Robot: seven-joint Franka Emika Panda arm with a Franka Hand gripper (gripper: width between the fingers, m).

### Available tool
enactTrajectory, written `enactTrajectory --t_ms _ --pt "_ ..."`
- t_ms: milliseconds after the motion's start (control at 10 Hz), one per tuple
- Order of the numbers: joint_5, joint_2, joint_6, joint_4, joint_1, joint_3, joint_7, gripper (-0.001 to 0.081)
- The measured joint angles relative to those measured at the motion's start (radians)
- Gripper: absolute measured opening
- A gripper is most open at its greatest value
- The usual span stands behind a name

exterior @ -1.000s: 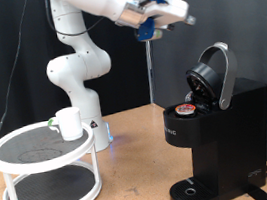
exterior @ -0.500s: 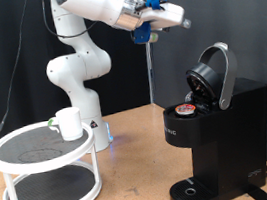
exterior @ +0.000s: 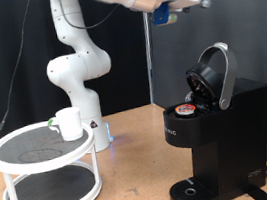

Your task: Make a cup of coffee with the keurig machine

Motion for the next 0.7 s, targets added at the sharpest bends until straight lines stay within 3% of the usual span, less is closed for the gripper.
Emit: enactTrajectory --t_ms 400,700 --pt "-0.172 0.062 0.025 0.106 0.011 0.093 0.188 0.0734" --pt "-0.161 0.068 0.046 0.104 0.013 0.105 0.191 0.0734"
